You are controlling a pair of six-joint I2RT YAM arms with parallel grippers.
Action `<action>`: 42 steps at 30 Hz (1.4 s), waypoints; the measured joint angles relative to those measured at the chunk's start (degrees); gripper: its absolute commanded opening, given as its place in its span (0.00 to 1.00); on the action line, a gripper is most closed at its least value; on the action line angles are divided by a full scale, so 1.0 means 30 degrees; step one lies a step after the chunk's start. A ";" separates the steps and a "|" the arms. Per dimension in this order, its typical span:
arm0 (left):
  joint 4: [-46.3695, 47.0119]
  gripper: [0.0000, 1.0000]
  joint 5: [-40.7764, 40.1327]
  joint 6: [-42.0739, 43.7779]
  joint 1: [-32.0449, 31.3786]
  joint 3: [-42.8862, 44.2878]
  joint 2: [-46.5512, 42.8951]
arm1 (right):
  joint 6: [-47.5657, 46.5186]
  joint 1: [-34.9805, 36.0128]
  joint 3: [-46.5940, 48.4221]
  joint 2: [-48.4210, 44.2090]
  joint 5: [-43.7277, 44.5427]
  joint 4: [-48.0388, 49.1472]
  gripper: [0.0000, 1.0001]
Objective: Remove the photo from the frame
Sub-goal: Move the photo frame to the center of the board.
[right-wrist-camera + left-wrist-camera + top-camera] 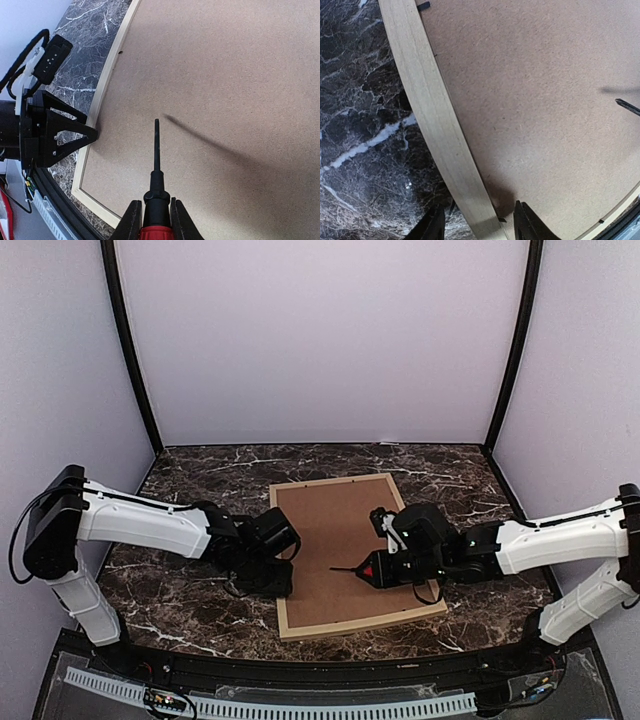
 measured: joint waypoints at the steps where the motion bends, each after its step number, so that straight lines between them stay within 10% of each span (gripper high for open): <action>1: -0.0102 0.47 -0.0036 -0.0066 -0.0051 0.0058 0.0146 | -0.0007 0.0000 -0.0022 -0.0022 0.0000 0.0000 0.00; 15: -0.1056 0.01 -0.0641 -0.1938 -0.0510 0.0787 0.0714 | 0.0000 0.0000 -0.0262 -0.0073 0.0007 0.0007 0.00; 32: -0.0656 0.00 -0.1086 -0.4583 -0.2514 -0.0102 0.0080 | 0.0007 0.0000 -0.0306 -0.0095 0.0066 -0.0029 0.00; 42: -0.1115 0.59 -0.0685 -0.5727 -0.4481 -0.0372 -0.0750 | 0.0000 0.0000 0.0226 -0.0087 0.0270 -0.0743 0.00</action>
